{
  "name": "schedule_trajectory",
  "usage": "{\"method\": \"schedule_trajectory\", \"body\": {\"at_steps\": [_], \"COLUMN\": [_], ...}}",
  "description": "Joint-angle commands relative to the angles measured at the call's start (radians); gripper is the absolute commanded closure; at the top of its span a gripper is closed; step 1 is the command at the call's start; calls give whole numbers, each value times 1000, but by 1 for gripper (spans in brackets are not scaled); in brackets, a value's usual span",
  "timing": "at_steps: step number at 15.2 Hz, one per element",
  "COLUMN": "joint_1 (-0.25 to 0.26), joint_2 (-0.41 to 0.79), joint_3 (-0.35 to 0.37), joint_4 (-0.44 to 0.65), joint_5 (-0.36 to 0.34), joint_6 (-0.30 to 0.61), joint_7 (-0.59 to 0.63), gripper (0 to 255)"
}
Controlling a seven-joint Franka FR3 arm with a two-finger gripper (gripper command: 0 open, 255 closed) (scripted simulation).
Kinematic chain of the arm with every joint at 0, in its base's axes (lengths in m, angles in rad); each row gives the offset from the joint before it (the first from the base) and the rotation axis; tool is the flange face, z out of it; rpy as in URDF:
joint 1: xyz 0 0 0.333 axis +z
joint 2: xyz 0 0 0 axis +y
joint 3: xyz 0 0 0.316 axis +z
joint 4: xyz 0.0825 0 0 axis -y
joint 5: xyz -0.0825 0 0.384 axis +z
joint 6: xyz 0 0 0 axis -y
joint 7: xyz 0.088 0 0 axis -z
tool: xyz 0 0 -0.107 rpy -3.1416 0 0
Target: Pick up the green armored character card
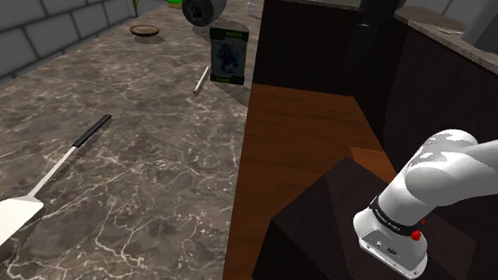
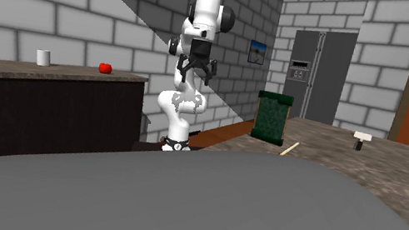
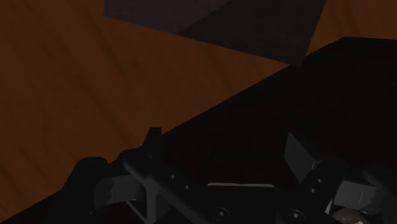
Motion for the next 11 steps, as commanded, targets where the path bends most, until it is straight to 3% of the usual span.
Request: {"method": "schedule_trajectory", "body": {"at_steps": [1, 7, 11], "joint_1": [0, 74, 152], "joint_2": [0, -59, -54], "joint_3": [0, -59, -103], "joint_4": [0, -186, -279], "joint_5": [0, 116, 214], "joint_6": [0, 426, 718], "joint_7": [0, -112, -217], "gripper": [0, 0, 0]}}
